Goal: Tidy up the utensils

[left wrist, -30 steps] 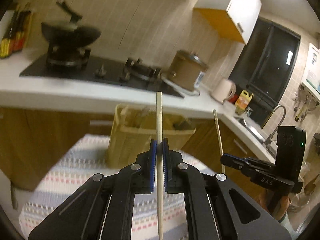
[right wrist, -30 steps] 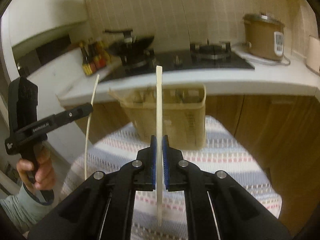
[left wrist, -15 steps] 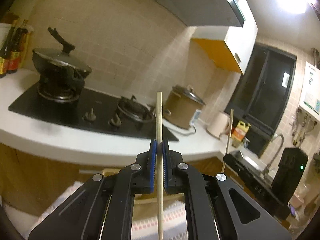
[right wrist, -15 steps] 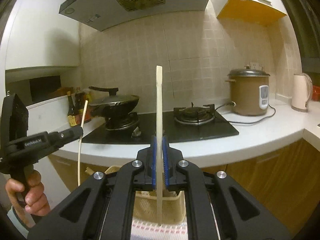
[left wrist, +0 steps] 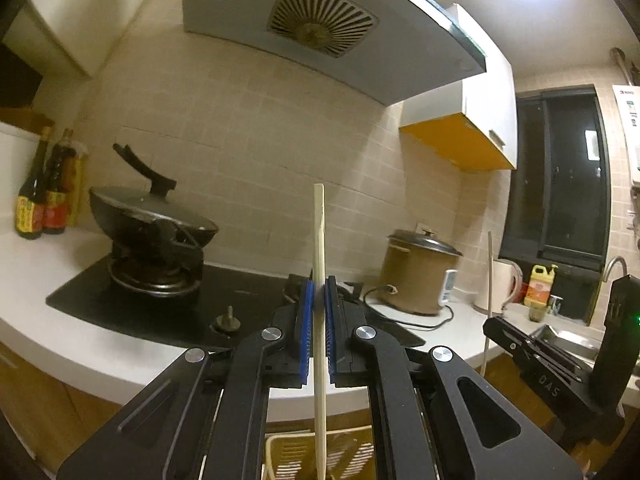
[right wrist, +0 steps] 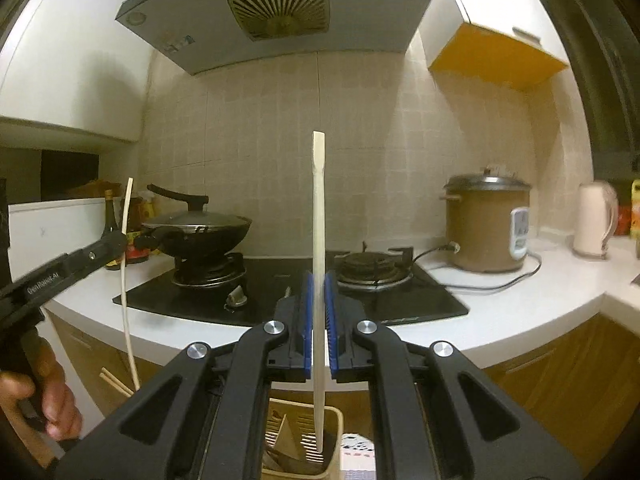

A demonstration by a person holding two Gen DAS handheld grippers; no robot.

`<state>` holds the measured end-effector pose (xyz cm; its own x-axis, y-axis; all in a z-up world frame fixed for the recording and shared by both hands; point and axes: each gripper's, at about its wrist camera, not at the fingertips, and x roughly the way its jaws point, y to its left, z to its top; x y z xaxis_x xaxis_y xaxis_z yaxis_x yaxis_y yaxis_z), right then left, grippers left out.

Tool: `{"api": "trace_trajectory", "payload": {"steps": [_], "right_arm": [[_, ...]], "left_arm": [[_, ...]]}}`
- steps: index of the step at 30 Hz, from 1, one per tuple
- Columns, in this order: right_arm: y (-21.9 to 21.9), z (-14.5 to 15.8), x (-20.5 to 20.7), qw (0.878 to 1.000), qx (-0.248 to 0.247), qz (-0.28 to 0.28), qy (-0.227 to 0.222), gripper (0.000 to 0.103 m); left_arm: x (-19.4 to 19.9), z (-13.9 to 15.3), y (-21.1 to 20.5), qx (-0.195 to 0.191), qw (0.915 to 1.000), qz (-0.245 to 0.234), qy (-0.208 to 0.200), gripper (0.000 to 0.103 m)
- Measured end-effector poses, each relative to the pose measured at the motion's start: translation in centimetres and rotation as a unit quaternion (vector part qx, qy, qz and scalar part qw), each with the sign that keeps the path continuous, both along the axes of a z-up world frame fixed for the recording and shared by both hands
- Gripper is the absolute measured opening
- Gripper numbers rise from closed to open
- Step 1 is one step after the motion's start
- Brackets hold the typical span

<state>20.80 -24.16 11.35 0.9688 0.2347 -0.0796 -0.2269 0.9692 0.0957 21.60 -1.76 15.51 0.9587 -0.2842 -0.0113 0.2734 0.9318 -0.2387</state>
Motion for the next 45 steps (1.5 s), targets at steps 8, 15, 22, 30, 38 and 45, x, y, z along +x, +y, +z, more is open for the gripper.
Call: {"api": "trace_trajectory", "payload": {"steps": [8,15,22,30,38,45], "right_arm": [[-0.1,-2.3,1.4,1.0,0.009,0.01,0.011,0.004],[-0.1,-4.0,1.7,1.0,0.005,0.016,0.022,0.004],[0.0,-4.4,-0.1,0.998,-0.013,0.038,0.042,0.006],[-1.6,-3.4,-5.2,0.996,-0.008,0.052,0.067,0.057],[-0.4,-3.7,-11.3,0.992,-0.024,0.059,0.105,0.069],[1.1,-5.0,-15.1,0.99,-0.035,0.026,0.132,0.078]], "left_arm": [[2.0,-2.7,-0.7,0.023,0.9992,0.033,-0.003,0.004],[2.6,-4.5,-0.5,0.027,0.9988,0.041,0.005,0.004],[1.1,-4.6,-0.1,0.031,0.9993,0.01,0.02,0.023],[-3.1,-3.5,1.8,0.026,0.9978,-0.037,0.047,0.045],[-8.1,-4.9,1.8,0.057,0.9916,-0.034,0.111,0.055],[-11.9,-6.8,1.5,0.076,0.987,0.018,0.141,0.086]]}}
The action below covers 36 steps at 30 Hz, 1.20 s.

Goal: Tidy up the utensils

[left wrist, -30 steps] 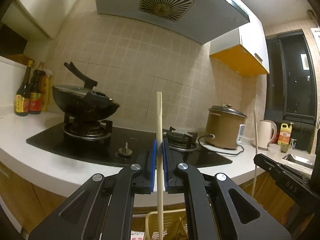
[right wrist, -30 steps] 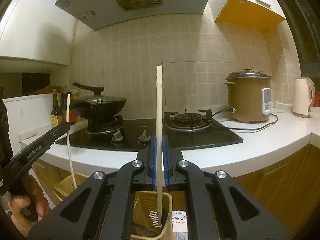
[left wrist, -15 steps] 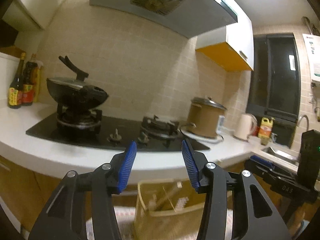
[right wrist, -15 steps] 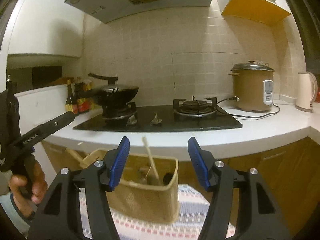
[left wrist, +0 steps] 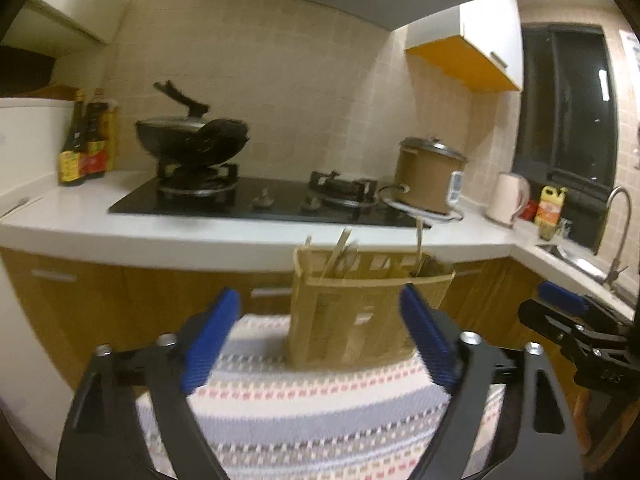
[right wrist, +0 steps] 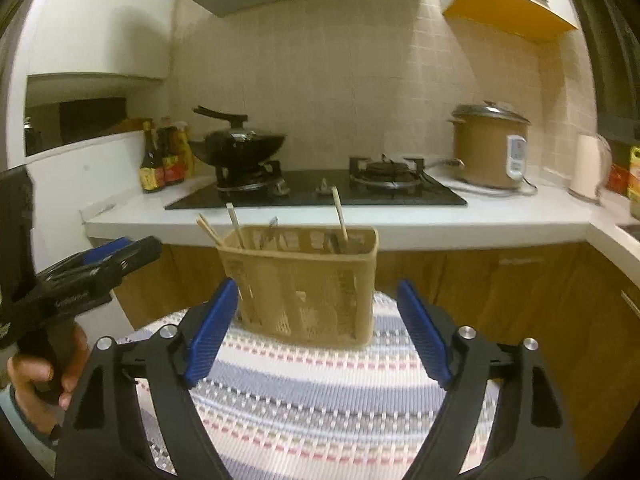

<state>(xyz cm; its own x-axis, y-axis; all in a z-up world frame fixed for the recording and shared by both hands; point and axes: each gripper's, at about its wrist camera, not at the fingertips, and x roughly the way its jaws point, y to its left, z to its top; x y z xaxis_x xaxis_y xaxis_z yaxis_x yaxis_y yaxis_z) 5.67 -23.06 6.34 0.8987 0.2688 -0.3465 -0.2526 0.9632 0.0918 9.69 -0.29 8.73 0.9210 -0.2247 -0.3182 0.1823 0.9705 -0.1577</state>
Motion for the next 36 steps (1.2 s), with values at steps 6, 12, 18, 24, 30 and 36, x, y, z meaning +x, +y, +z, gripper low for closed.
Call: {"api": "trace_trajectory", "payload": {"steps": [6,12,18,24,30,36], "right_arm": [[0.3,-3.4,-0.8,0.997,-0.007,-0.071,0.014,0.078],[-0.3,-6.3,-0.2,0.994,-0.011,-0.111,0.02,0.078],[0.3,-7.3,0.5,0.993,-0.035,-0.105,0.031,0.078],[1.4,-7.2,0.0,0.993,-0.065,-0.093,0.021,0.078],[1.6,-7.1,-0.2,0.993,-0.07,-0.093,0.017,0.078],[1.1,-7.0,-0.3,0.993,-0.061,-0.098,0.019,0.079]], "left_arm": [[-1.1,-4.1,-0.5,0.033,0.9958,0.072,0.045,0.093],[-0.1,-7.0,-0.5,0.051,0.9904,0.111,0.064,0.093],[0.7,-8.2,-1.0,0.078,0.9882,0.105,0.08,0.093],[0.2,-8.4,-1.7,0.091,0.9884,0.095,0.075,0.093],[-0.2,-8.2,-2.2,0.103,0.9879,0.098,0.062,0.093],[-0.1,-8.3,-2.3,0.105,0.9877,0.097,0.064,0.093]]}}
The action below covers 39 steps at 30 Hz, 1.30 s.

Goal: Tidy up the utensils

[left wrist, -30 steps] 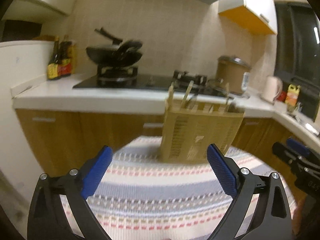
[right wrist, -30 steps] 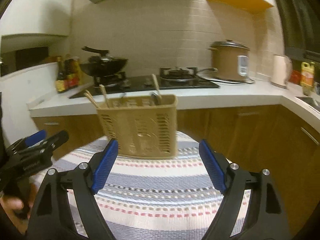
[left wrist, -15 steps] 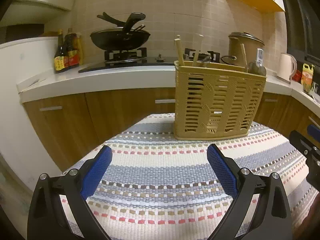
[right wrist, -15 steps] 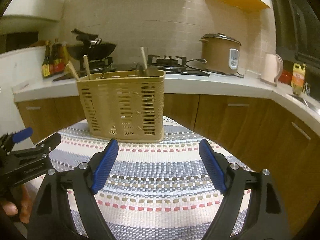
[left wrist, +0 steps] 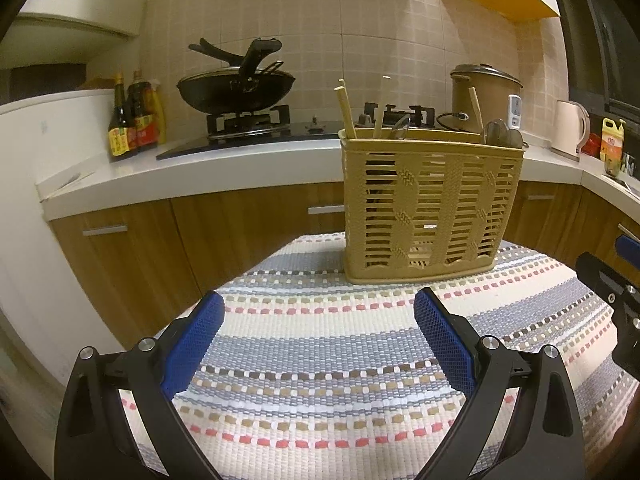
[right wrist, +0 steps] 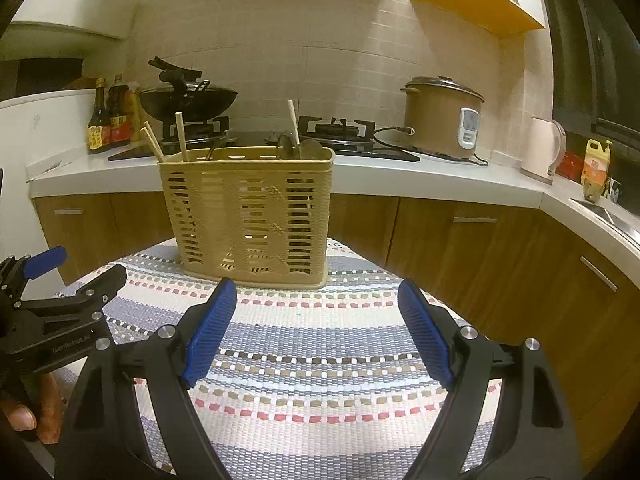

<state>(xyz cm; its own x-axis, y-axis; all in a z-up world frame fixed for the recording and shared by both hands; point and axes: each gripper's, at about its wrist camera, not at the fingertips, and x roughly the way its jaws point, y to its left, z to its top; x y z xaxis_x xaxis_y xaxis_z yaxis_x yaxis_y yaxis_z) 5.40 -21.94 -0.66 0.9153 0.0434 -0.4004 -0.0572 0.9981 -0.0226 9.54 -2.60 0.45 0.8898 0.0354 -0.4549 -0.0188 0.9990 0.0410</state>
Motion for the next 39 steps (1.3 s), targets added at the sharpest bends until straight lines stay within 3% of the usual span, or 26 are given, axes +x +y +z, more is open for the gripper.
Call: {"api": "trace_trajectory", "payload": {"steps": [39], "right_arm": [[-0.02,0.12,0.02,1.0,0.001,-0.003,0.001,0.079]], "left_arm": [[0.06,-0.09,-0.07,-0.005,1.0,-0.003,0.002,0.093]]}}
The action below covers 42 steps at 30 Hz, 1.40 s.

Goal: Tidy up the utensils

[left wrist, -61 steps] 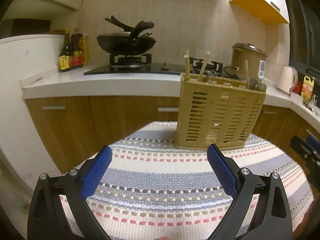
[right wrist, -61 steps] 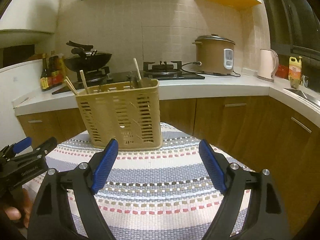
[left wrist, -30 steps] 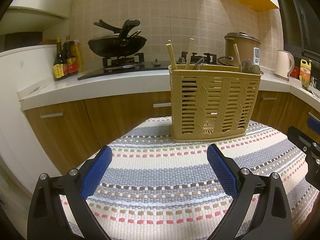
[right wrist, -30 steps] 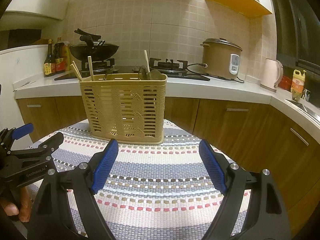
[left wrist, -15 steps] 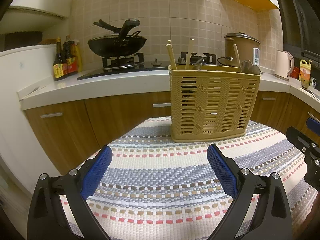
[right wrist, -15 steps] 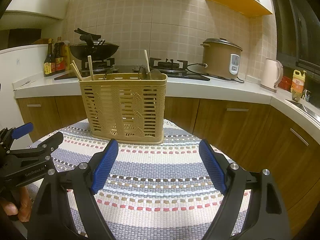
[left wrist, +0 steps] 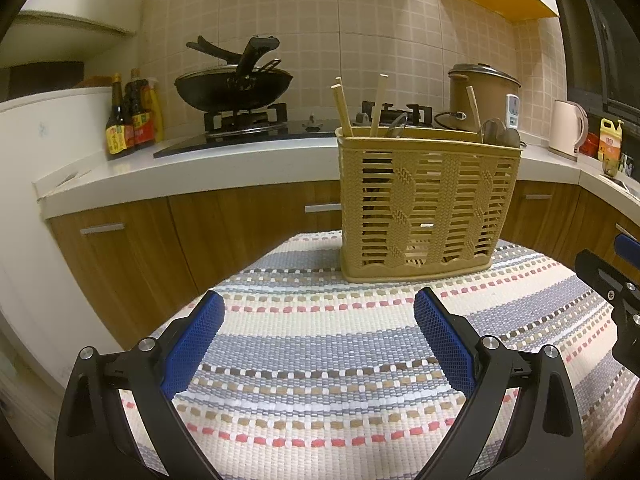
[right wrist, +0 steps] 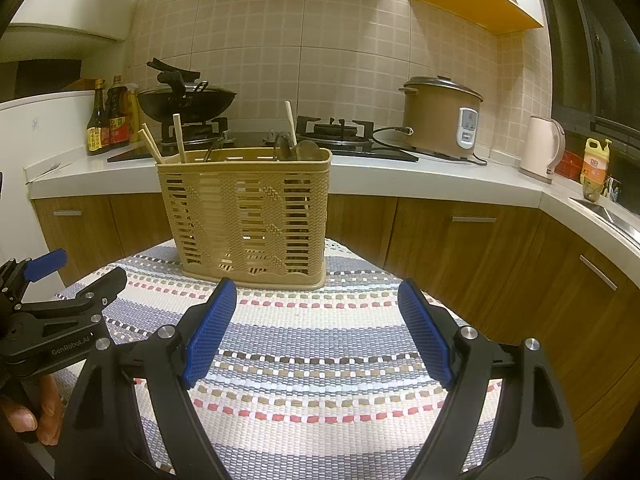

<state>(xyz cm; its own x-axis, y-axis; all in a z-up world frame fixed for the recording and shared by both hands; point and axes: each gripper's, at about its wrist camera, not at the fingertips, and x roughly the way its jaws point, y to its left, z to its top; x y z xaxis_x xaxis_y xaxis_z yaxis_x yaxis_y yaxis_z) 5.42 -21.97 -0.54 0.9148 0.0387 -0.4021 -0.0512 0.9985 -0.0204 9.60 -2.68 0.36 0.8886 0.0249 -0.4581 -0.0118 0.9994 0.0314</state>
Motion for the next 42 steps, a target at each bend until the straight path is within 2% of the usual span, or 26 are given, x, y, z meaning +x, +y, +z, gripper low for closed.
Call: {"api": "trace_trajectory", "payload": {"steps": [42], "right_arm": [[-0.07,-0.07,0.1,1.0,0.001,-0.003,0.004,0.079]], "left_arm": [[0.02,-0.28,0.1,-0.005,0.9999,-0.005,0.008,0.093]]}}
